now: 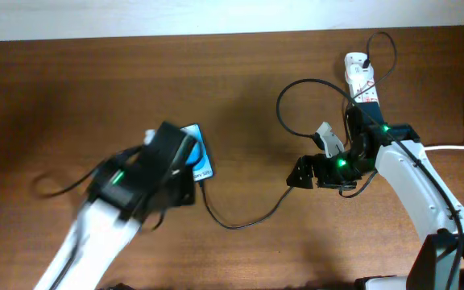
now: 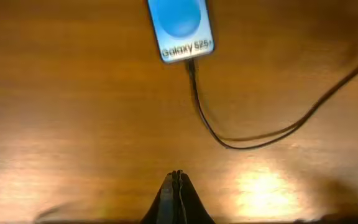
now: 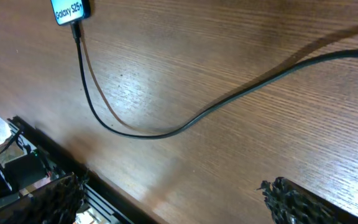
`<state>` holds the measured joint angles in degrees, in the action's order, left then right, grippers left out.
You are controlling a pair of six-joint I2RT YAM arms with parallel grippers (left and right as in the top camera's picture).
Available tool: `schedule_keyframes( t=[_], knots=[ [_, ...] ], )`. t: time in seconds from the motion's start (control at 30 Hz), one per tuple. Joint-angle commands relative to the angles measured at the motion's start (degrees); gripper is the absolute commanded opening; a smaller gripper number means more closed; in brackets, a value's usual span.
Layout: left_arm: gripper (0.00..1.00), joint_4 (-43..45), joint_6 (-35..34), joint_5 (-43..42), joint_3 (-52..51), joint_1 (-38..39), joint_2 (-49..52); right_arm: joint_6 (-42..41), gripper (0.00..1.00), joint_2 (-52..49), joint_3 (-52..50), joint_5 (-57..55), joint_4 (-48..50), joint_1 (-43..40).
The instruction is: Plug charger to phone and switch on socket
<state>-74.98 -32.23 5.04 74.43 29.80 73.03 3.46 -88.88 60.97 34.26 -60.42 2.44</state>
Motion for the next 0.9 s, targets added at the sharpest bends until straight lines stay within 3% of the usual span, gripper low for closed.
schedule_keyframes(
  t=[0.0,0.07,0.1,0.13,0.2,0.23,0.27,0.3,0.47,0.63,0.87],
  knots=[
    [0.0,-5.86,-3.23,9.66,0.31,0.96,-13.29,0.59,0.99,0.44,0.7,-0.42,-0.04,-0.22],
    [0.0,-10.84,-5.2,12.09,0.31,0.96,-20.17,0.59,0.99,0.44,0.7,-0.26,-0.04,-0.22],
    [0.06,-12.98,-5.22,12.74,0.31,0.94,-24.76,0.59,0.98,0.44,0.7,-0.26,0.0,-0.22],
    [0.22,-13.9,-5.22,13.35,0.31,0.94,-27.74,0.57,0.98,0.44,0.7,-0.22,0.17,-0.22],
    [0.34,-14.75,-5.07,18.08,0.31,0.94,-34.03,0.5,0.98,0.44,0.7,0.04,0.39,-0.22],
    [0.54,-15.52,-5.07,21.51,0.31,0.94,-35.71,0.17,0.99,0.44,0.7,0.0,0.37,-0.22],
    [0.86,-17.14,-5.07,27.61,0.31,0.94,-37.86,0.11,0.98,0.44,0.7,-0.02,0.33,-0.22],
    [1.0,-18.25,-5.07,30.56,0.31,0.94,-38.66,0.13,0.98,0.44,0.7,-0.02,0.2,-0.22],
    [0.99,-21.73,-4.13,32.24,-0.09,0.94,-39.04,0.13,0.98,0.44,0.7,-0.04,0.24,-0.22],
    [0.99,-21.73,-4.2,28.59,-0.13,0.68,-39.39,-2.89,0.98,0.44,0.7,-0.11,0.22,-0.22],
    [1.0,-21.7,-4.2,28.59,-0.13,-4.09,-44.06,-2.84,0.97,0.44,0.7,-0.52,-0.04,-0.22]
  ],
)
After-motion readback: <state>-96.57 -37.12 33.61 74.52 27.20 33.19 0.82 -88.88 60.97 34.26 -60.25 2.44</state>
